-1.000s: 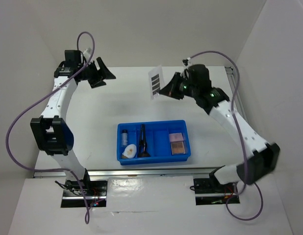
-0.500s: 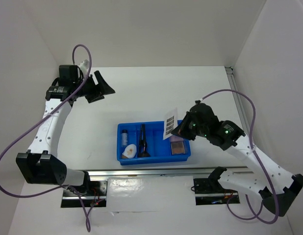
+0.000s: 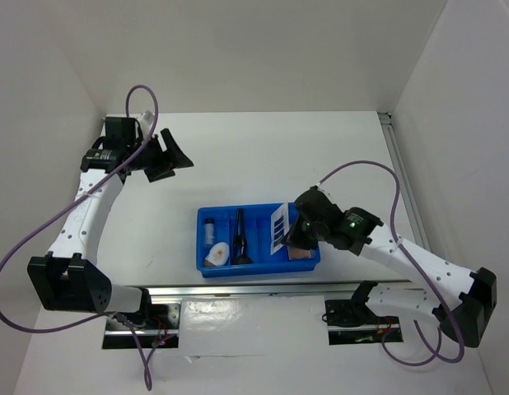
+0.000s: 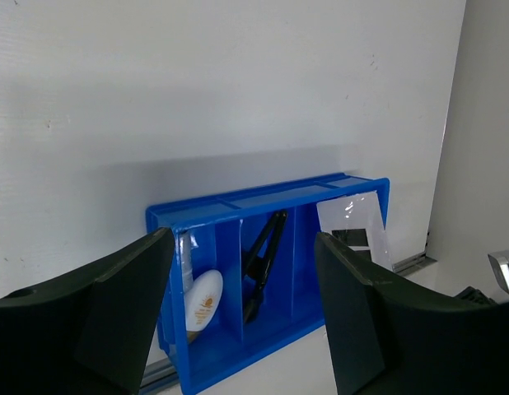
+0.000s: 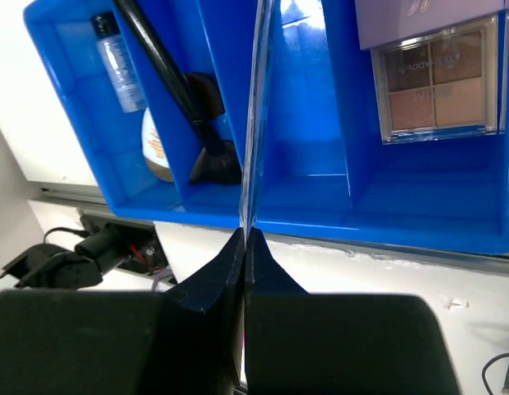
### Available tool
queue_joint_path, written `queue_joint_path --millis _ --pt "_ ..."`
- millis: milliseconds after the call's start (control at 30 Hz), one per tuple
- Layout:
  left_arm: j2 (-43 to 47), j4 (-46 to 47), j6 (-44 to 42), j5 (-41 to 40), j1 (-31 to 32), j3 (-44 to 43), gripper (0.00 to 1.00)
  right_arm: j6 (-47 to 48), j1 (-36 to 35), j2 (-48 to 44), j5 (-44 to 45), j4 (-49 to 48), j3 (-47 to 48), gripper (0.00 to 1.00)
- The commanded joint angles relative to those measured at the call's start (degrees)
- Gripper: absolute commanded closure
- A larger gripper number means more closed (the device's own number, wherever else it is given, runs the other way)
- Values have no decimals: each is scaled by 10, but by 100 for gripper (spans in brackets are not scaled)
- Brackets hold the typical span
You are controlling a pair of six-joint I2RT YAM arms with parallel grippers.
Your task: Organize the makeup
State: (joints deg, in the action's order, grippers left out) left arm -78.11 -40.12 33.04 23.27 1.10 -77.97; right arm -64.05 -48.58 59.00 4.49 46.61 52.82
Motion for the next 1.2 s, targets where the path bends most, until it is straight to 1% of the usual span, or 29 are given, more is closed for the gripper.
queue_joint_path --millis 0,233,400,600,700,733,800,833,900,1033,1067,1100,1133,1167 --pt "23 6 -10 -1 5 7 18 1 -7 15 24 -58 -2 100" --pt "17 11 -15 -1 5 18 18 24 -7 53 24 -122 -19 100" --pt "12 11 -20 -1 5 18 18 30 -7 79 13 -128 -25 100" --pt "7 11 -20 -1 5 18 18 48 -7 79 8 -117 -43 100" --pt "7 11 -20 -1 5 18 18 84 -7 74 -18 -137 -49 100" --pt "7 11 -20 -1 5 18 18 115 -7 67 -27 -149 -57 100" --pt "7 11 -20 -1 5 18 18 143 -7 62 -48 -179 -64 100" --pt "7 11 -20 -6 5 18 18 180 -7 62 -59 -193 -70 100" --pt "7 11 -20 -6 5 23 18 203 -7 56 -83 -224 -76 100" --pt "7 11 -20 -6 5 23 18 217 -7 72 -83 -235 -81 100" --pt "7 11 -20 -6 5 23 18 217 -7 80 -83 -219 -74 95" --pt "7 11 -25 -6 5 23 18 217 -7 94 -77 -213 -74 84" --pt "7 11 -25 -6 5 23 18 217 -7 99 -70 -204 -66 71" --pt "7 11 -25 -11 5 23 18 217 -7 99 -70 -196 -61 53"
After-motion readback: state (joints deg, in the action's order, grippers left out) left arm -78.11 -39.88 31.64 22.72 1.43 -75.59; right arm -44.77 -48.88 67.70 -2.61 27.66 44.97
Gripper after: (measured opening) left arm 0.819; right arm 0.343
